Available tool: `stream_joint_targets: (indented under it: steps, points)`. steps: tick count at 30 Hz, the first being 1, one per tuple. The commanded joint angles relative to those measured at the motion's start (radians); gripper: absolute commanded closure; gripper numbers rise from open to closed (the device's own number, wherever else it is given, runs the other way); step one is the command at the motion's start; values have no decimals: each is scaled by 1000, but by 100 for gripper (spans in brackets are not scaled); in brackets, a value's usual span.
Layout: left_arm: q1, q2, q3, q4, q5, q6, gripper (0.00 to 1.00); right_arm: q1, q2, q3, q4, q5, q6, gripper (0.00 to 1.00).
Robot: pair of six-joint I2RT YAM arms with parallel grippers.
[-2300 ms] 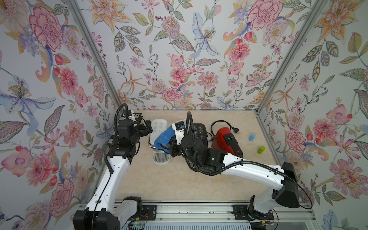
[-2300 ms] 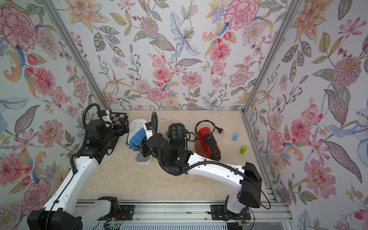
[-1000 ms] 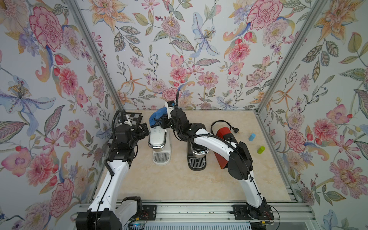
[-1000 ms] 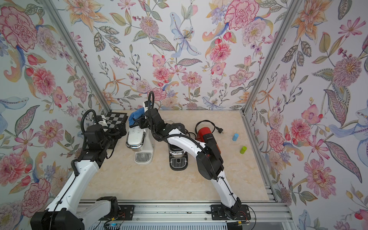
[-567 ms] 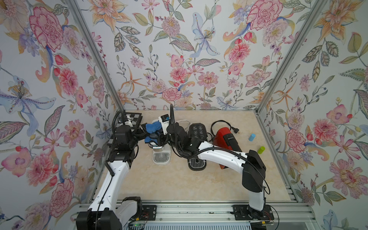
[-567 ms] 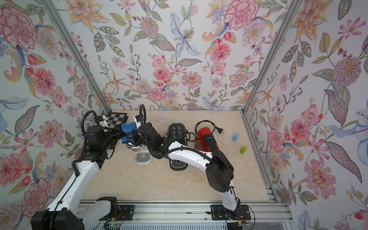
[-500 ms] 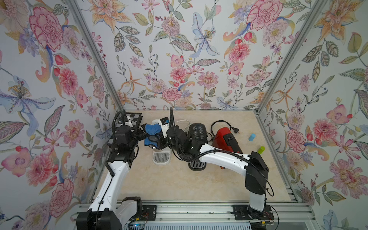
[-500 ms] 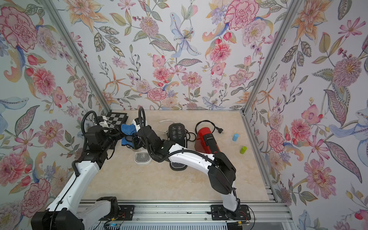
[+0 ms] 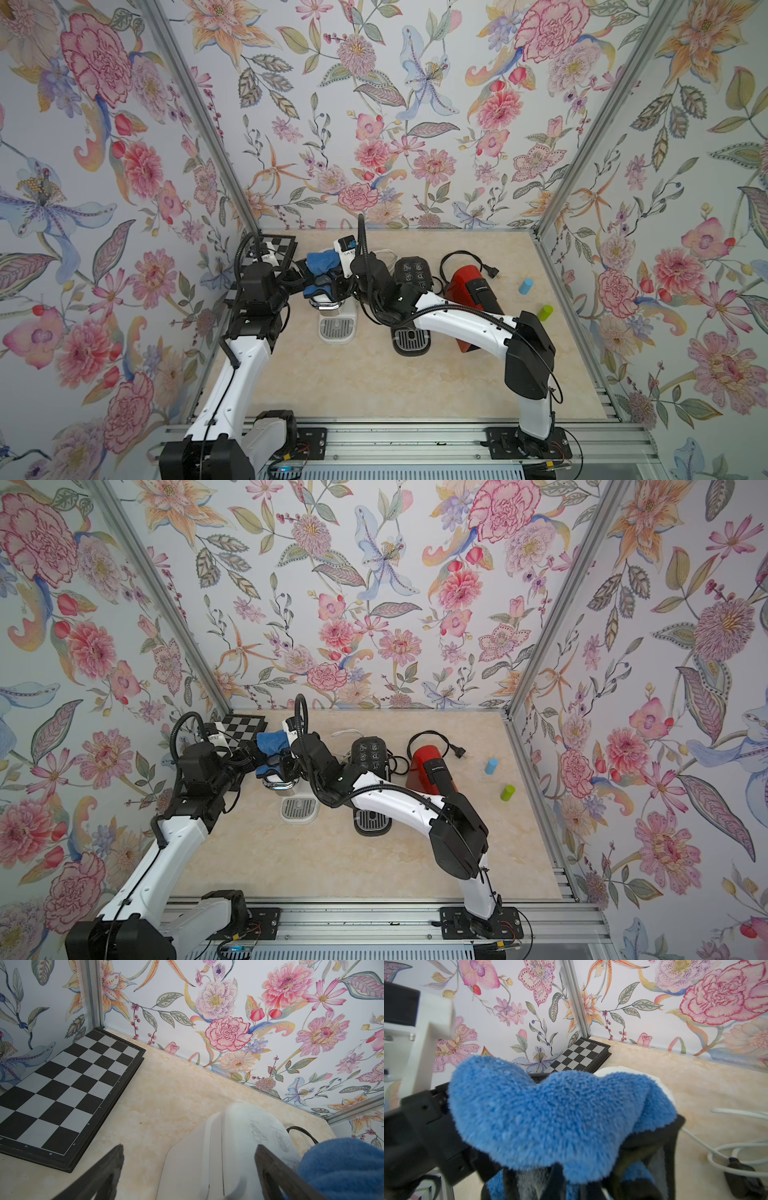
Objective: Wipe the surface of a coffee machine
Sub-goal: Wipe the dirt from the surface of the coffee machine.
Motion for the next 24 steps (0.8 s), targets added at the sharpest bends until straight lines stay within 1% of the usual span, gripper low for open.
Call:
stream_joint_targets:
  steps: [1, 6, 11, 14, 19, 24]
  points:
    - [7, -14, -12, 25, 21, -5, 1, -56, 94, 63, -28, -23, 20, 100]
    - [7, -9, -11, 26, 29, -4, 1, -96, 181, 137, -28, -38, 54, 100]
    - [6, -9, -14, 34, 44, -6, 1, -115, 215, 169, -29, -61, 76, 100]
    - [6, -6, -14, 34, 57, -6, 1, -98, 182, 142, -28, -72, 68, 100]
    - [4, -7, -17, 43, 66, -11, 1, -25, 86, 75, -28, -70, 29, 100]
    - [-3, -9, -19, 43, 68, -9, 1, 43, -8, -19, -21, -21, 10, 100]
